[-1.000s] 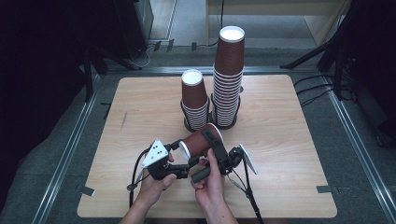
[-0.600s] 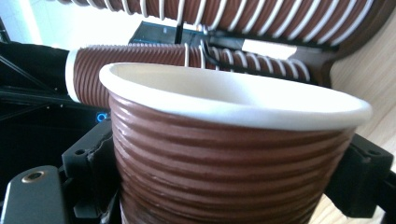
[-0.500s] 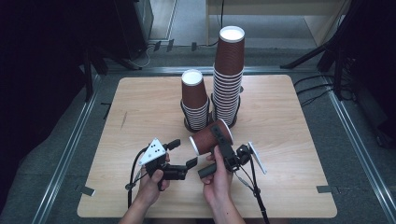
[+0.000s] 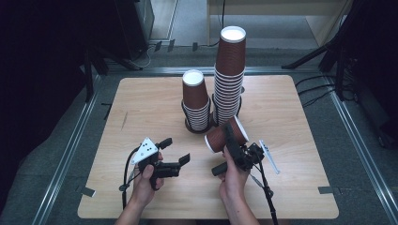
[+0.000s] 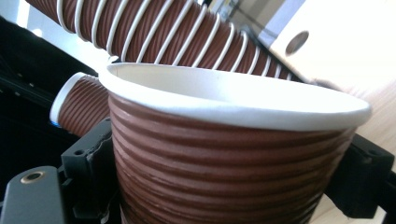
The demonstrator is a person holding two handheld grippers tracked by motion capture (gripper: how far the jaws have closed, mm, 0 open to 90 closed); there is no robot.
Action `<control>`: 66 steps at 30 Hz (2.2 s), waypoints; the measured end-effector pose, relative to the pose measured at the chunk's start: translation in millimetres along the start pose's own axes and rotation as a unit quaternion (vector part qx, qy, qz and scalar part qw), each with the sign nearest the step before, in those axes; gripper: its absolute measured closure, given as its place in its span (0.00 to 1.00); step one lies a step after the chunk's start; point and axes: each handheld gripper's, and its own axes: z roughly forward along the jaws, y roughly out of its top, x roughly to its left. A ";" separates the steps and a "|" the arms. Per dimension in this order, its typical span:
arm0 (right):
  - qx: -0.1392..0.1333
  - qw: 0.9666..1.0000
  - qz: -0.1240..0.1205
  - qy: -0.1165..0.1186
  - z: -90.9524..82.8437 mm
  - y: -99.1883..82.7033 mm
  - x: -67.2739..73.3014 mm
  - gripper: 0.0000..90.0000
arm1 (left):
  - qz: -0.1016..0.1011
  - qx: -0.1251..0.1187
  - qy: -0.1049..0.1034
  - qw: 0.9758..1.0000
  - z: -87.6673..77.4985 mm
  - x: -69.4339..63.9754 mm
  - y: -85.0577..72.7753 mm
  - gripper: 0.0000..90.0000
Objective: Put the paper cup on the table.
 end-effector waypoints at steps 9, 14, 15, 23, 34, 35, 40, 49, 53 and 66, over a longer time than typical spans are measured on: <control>-0.038 0.994 -0.102 -0.021 -2.4 16.0 -6.9 0.14 | -0.007 0.000 0.021 1.000 -8.7 12.2 -1.4 0.07; -0.051 0.991 -0.123 -0.024 -4.1 24.3 -8.0 0.14 | -0.013 -0.001 0.030 0.999 -12.3 18.1 -2.4 0.07; -0.055 0.990 -0.130 -0.024 -4.2 26.0 -7.9 0.13 | -0.014 -0.002 0.031 0.999 -13.0 19.0 -2.6 0.07; -0.075 0.980 -0.183 -0.031 -5.0 35.2 -9.3 0.13 | -0.020 0.000 0.051 0.998 -19.0 27.0 -6.2 0.07; -0.097 0.952 -0.285 -0.050 -3.0 40.0 -17.5 0.13 | -0.028 0.007 0.078 0.997 -29.8 40.3 -14.3 0.07; -0.100 0.947 -0.301 -0.055 -1.9 40.6 -19.0 0.13 | -0.028 0.009 0.081 0.996 -31.5 42.1 -15.5 0.07; -0.117 0.930 -0.343 -0.059 3.1 43.8 -25.9 0.13 | -0.040 0.011 0.105 0.994 -41.0 53.7 -22.7 0.07; -0.117 0.912 -0.387 -0.064 17.9 52.1 -45.6 0.13 | -0.053 0.023 0.150 0.987 -63.6 70.2 -43.9 0.07; -0.107 0.905 -0.405 -0.073 26.2 54.6 -57.3 0.13 | -0.053 0.024 0.160 0.985 -73.8 74.1 -48.8 0.07; -0.096 0.896 -0.422 -0.103 42.7 64.4 -81.3 0.13 | -0.058 0.028 0.194 0.979 -103.5 91.2 -61.9 0.07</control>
